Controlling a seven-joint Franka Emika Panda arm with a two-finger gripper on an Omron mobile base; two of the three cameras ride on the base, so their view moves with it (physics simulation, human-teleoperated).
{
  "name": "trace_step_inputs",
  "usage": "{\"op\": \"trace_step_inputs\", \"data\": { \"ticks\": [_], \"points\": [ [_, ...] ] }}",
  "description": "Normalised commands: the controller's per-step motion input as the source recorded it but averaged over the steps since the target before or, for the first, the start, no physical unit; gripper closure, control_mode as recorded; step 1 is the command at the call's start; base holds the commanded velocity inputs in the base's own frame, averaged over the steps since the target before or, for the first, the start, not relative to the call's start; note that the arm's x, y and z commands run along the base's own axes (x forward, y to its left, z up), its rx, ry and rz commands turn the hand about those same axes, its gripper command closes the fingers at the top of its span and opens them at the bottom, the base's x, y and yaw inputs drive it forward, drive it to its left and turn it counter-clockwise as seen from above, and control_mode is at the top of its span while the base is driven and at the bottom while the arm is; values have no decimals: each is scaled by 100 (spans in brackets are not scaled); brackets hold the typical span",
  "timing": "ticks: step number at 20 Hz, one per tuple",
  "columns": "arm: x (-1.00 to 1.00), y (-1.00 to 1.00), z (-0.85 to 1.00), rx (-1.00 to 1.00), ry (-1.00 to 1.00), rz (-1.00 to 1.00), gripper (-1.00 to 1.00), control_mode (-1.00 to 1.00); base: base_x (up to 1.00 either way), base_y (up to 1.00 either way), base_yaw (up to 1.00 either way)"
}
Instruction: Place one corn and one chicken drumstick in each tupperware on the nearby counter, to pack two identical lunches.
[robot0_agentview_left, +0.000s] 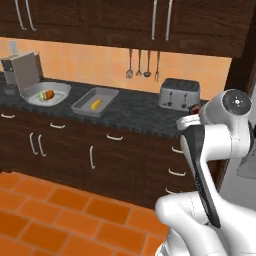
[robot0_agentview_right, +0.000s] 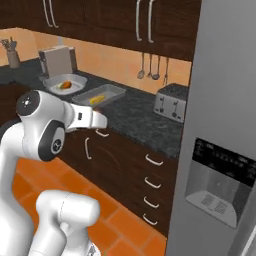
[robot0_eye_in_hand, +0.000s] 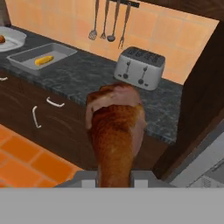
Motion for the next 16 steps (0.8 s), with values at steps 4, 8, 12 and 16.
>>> {"op": "trace_step_inputs", "data": {
  "ticks": [4,8,12,16],
  "points": [
    [0,0,0,0,0,0,100,100,100,100,-37],
    [0,0,0,0,0,0,100,100,91,100,-57],
    [0,0,0,0,0,0,100,100,63,100,-51],
    [0,0,0,0,0,0,100,100,23,100,-40]
  ]
}}
